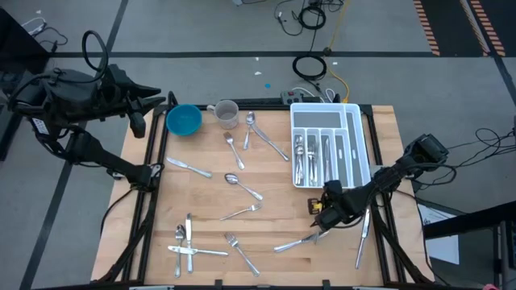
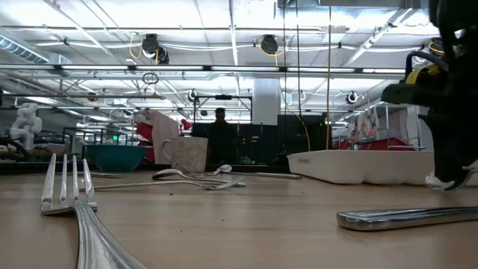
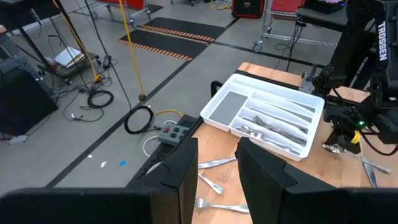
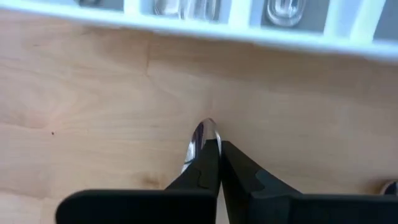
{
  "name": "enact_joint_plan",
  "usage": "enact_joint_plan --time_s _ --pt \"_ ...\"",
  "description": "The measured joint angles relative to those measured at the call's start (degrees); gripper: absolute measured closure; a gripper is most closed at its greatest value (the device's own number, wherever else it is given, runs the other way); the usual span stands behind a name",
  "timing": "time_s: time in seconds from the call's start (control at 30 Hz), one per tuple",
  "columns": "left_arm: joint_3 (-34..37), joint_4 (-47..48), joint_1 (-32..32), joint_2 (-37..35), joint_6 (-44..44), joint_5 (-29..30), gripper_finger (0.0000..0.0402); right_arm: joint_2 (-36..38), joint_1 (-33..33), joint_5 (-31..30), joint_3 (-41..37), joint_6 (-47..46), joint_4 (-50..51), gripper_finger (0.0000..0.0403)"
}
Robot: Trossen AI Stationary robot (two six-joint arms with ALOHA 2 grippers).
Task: Sort silverware
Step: Put the spoon in the silverware tray
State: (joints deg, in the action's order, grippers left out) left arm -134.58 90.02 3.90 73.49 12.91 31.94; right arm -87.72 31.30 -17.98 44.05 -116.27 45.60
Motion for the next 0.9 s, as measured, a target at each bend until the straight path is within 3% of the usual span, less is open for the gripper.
enact_joint_plan --time_s 0.2,0.5,0.77,0.9 --pt "0.0 0.0 0.0 0.0 -0.2 0.0 0.0285 0.0 -1.9 -6.0 0.5 4.3 0.5 0.0402" --pt "0.0 0.0 0.0 0.0 -0.2 0.0 0.0285 0.1 -3.2 -8.2 0.5 13.4 -2.3 0.0402" --pt "0.0 0.0 0.0 0.0 -0.1 0.0 0.0285 0.1 -3.3 -9.4 0.6 28.1 -14.1 0.0402" --pt "0.0 0.0 0.0 0.0 -0.1 0.0 0.0285 0.1 -5.1 -14.2 2.3 34.3 -18.4 0.0402"
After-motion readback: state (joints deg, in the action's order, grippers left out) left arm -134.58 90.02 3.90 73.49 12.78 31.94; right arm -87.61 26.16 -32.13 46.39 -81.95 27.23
